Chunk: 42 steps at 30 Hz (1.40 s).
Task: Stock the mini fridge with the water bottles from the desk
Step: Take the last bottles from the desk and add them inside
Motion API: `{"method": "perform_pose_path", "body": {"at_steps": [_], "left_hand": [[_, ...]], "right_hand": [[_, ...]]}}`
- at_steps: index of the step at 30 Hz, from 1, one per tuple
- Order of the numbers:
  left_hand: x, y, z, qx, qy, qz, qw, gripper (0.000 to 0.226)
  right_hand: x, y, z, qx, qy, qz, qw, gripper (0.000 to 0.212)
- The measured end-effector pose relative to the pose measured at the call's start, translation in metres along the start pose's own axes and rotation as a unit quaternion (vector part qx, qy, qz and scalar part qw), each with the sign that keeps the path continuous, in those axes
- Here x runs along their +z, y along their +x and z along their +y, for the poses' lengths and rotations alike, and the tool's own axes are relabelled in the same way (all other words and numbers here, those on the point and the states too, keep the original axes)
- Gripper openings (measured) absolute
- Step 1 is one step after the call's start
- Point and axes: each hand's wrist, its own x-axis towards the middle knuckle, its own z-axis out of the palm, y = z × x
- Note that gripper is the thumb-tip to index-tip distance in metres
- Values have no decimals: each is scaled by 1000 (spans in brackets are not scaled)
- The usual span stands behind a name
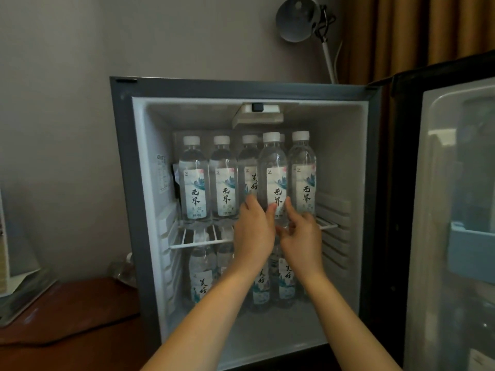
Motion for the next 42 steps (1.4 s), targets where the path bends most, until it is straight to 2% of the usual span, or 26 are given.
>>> {"method": "perform_pose_path", "body": {"at_steps": [5, 8, 12, 15, 17, 20, 25, 28, 31, 34, 37, 40, 42], "left_hand": [[-2, -5, 1, 6, -4, 11, 1000, 38], [-6, -11, 1, 13, -24, 1, 1000, 36], [-21, -30, -1, 31, -53, 17, 998, 31], [-41, -50, -15, 7, -52, 26, 998, 30], [-55, -64, -30, 9, -65, 32, 997, 25], [-77, -87, -60, 56, -73, 47, 995, 17], [-121, -123, -115, 114, -61, 95, 987, 8], [-146, -138, -159, 70, -35, 111, 991, 14], [-162, -140, -209, -14, 34, 120, 992, 11], [-169, -134, -256, -145, 74, 65, 984, 23], [-171, -123, -291, -237, 95, 23, 967, 30], [-170, -115, -313, -259, 108, 7, 960, 30], [-170, -115, -326, -255, 104, 16, 961, 29]], "right_hand": [[-5, 2, -3, 29, 4, -29, 999, 65], [-7, -1, -8, 44, 20, -20, 999, 61], [-2, -16, -12, 34, 39, 41, 998, 42], [6, -32, -17, 43, 60, 28, 997, 24], [14, -44, -22, 51, 77, -11, 996, 15], [33, -66, -29, 63, 104, -97, 988, 12], [62, -106, -59, 79, 161, -265, 947, 27], [84, -129, -80, 71, 153, -395, 903, 35], [116, -149, -98, 26, 102, -452, 886, 38], [153, -161, -112, -24, 26, -472, 881, 30], [191, -165, -117, 8, -2, -480, 877, 13], [227, -157, -113, 49, -62, -448, 891, 16], [253, -150, -108, 86, -109, -441, 887, 18]]}}
